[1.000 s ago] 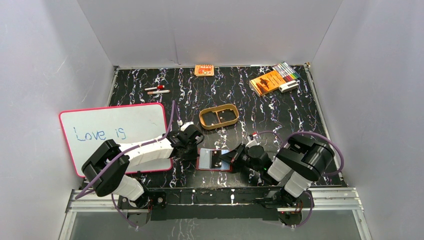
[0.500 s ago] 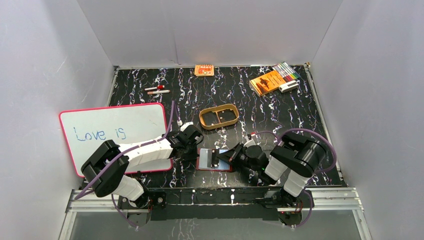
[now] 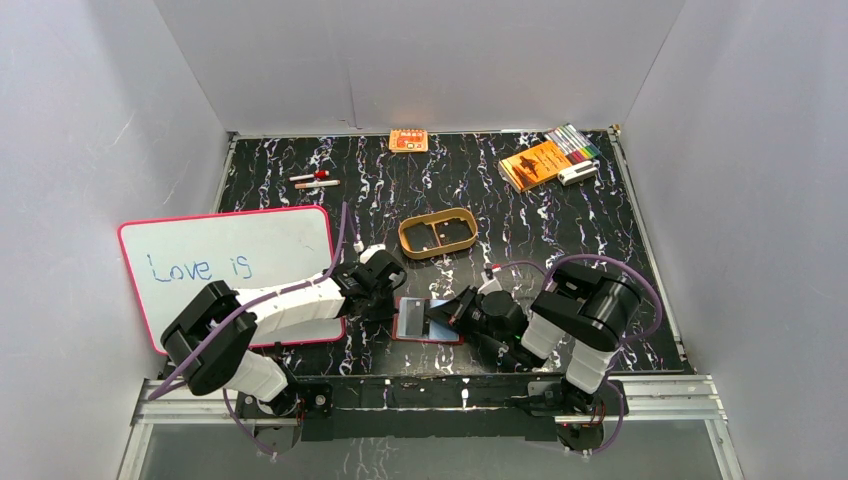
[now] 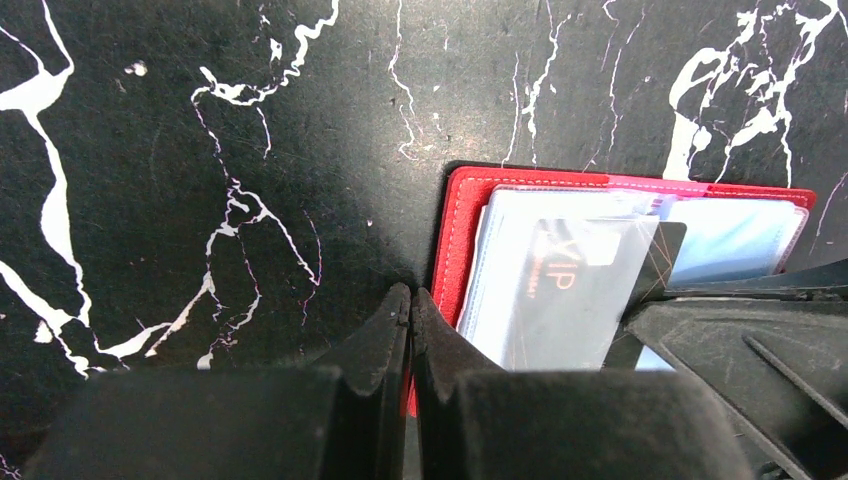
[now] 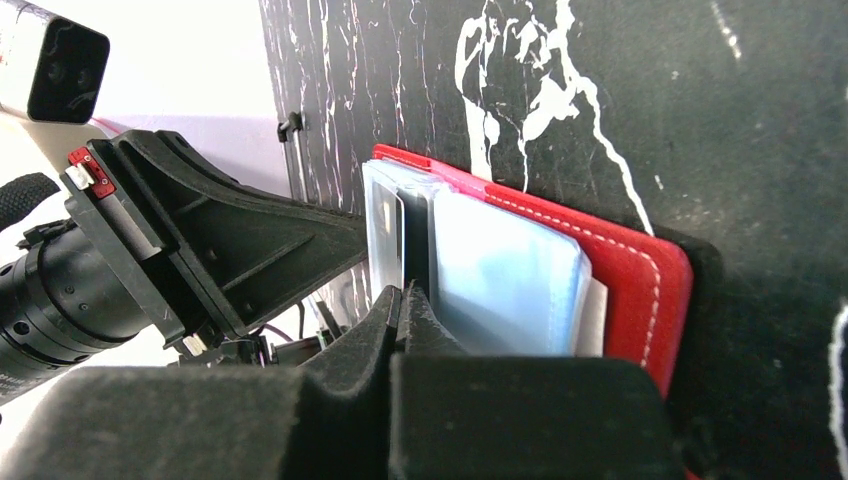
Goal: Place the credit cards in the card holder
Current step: Insert the credit card into the card holder.
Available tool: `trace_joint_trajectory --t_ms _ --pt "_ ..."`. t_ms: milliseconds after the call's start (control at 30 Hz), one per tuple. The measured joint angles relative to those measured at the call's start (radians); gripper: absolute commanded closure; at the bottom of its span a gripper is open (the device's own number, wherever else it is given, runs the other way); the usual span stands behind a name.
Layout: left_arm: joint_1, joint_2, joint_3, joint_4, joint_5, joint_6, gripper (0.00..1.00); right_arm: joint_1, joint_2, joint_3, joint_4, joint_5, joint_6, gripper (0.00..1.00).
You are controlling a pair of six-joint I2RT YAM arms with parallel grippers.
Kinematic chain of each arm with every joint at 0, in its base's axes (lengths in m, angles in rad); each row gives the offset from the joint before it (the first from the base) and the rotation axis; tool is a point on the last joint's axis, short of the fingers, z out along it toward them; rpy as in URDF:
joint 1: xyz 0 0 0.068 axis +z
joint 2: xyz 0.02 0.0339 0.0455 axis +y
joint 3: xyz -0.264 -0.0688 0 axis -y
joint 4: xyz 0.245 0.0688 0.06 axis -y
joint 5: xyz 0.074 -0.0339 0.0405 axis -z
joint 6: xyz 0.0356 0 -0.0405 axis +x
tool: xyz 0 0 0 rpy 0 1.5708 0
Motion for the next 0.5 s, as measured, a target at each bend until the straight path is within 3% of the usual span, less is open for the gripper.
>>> trace_joint_trajectory --t_ms 200,500 --pt "0.000 -0.003 -0.005 0.005 0.004 -0.006 0.99 0.008 -0.024 0.007 -0.042 -0.012 -0.008 0.55" --pt "0.000 -0.004 -0.005 0.006 0.006 -0.006 1.00 0.009 -0.179 0.084 -0.327 -0.019 -0.090 0.49"
